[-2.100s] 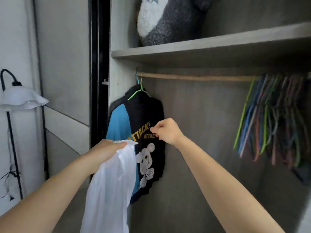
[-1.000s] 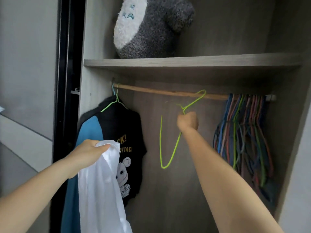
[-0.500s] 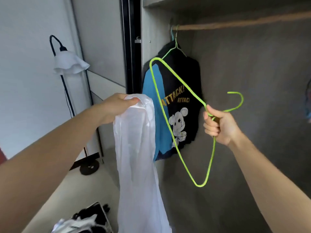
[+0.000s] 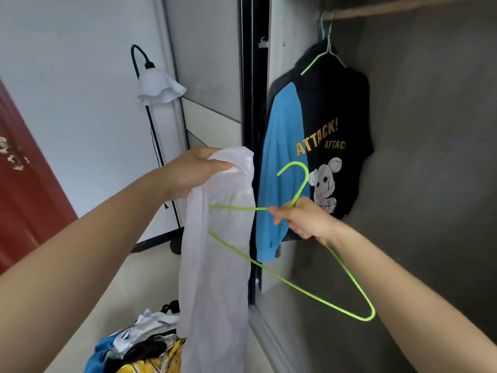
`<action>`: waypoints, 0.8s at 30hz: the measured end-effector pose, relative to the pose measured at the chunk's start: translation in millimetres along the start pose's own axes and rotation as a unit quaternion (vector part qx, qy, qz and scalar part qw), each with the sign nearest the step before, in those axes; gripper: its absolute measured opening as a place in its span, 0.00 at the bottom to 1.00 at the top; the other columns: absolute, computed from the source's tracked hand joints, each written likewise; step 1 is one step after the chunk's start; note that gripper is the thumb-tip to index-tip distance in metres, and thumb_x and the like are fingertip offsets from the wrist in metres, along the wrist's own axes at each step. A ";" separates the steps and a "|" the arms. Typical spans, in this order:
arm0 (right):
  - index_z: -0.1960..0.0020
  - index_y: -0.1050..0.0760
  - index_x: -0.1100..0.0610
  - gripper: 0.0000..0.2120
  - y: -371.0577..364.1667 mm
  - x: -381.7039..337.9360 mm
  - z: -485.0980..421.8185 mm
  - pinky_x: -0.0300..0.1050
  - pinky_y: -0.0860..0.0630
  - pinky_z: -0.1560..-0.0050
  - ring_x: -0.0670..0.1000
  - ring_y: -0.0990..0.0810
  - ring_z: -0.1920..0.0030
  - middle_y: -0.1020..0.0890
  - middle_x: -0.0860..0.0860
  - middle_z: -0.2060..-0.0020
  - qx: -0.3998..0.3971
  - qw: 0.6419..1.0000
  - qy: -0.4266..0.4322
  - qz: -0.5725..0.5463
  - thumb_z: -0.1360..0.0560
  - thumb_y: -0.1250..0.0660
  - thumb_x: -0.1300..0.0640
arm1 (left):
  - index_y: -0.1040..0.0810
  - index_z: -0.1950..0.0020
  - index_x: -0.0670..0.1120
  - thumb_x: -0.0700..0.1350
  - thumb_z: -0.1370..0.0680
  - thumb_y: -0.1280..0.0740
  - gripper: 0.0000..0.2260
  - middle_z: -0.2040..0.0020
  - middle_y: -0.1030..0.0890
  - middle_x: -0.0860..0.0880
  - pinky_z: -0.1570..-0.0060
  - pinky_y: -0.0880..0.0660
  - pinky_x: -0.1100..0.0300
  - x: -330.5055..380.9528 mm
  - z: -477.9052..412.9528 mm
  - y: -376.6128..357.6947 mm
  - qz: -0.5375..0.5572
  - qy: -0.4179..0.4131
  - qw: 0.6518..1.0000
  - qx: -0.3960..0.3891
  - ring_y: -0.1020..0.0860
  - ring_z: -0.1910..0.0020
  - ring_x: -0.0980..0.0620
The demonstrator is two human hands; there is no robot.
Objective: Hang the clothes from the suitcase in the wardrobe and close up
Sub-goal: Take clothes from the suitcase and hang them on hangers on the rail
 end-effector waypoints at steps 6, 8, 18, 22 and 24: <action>0.39 0.29 0.55 0.14 -20.3 -43.0 -9.1 0.32 0.39 0.80 0.41 0.34 0.81 0.31 0.49 0.74 0.085 0.985 0.069 -0.137 0.23 0.32 0.59 | 0.20 0.42 0.58 0.39 0.26 0.29 0.17 0.49 0.16 0.57 0.51 0.24 0.67 -9.3 24.8 -6.9 -0.137 -0.075 0.986 -0.058 0.20 0.50 0.62; 0.37 0.28 0.52 0.16 -28.7 -51.0 -12.5 0.33 0.40 0.79 0.41 0.34 0.81 0.31 0.47 0.76 0.070 0.986 0.082 -0.130 0.24 0.33 0.59 | 0.21 0.39 0.59 0.38 0.25 0.30 0.19 0.46 0.17 0.60 0.53 0.26 0.72 -10.9 33.1 -12.4 -0.153 -0.104 0.979 -0.081 0.21 0.49 0.65; 0.59 0.26 0.61 0.07 -67.5 -77.9 -13.5 0.36 0.45 0.78 0.47 0.42 0.77 0.38 0.47 0.78 0.017 0.986 0.126 -0.110 0.23 0.36 0.61 | 0.33 0.30 0.57 0.58 0.35 0.39 0.31 0.40 0.30 0.56 0.33 0.47 0.51 -51.5 23.9 16.8 -0.474 -0.089 0.875 0.049 0.38 0.34 0.52; 0.66 0.26 0.58 0.12 -100.2 -83.4 4.0 0.37 0.36 0.75 0.49 0.33 0.74 0.29 0.51 0.74 -0.167 0.967 0.081 -0.175 0.24 0.37 0.62 | 0.24 0.53 0.47 0.55 0.28 0.52 0.21 0.60 0.28 0.50 0.48 0.37 0.52 -50.5 18.2 24.1 -0.448 -0.133 0.881 0.068 0.29 0.52 0.46; 0.63 0.20 0.57 0.15 -109.0 -79.0 12.6 0.43 0.23 0.65 0.52 0.22 0.65 0.19 0.55 0.65 -0.276 0.931 0.045 -0.234 0.24 0.44 0.60 | 0.24 0.56 0.45 0.54 0.28 0.53 0.21 0.63 0.30 0.49 0.52 0.33 0.50 -49.2 22.7 26.9 -0.424 -0.167 0.888 0.057 0.31 0.57 0.46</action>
Point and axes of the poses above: each hand's wrist, its own z-axis away from the middle knuckle, its own y-axis out of the back of the hand, x = y × z, the point moved 10 cm from there along -z, towards the middle knuckle
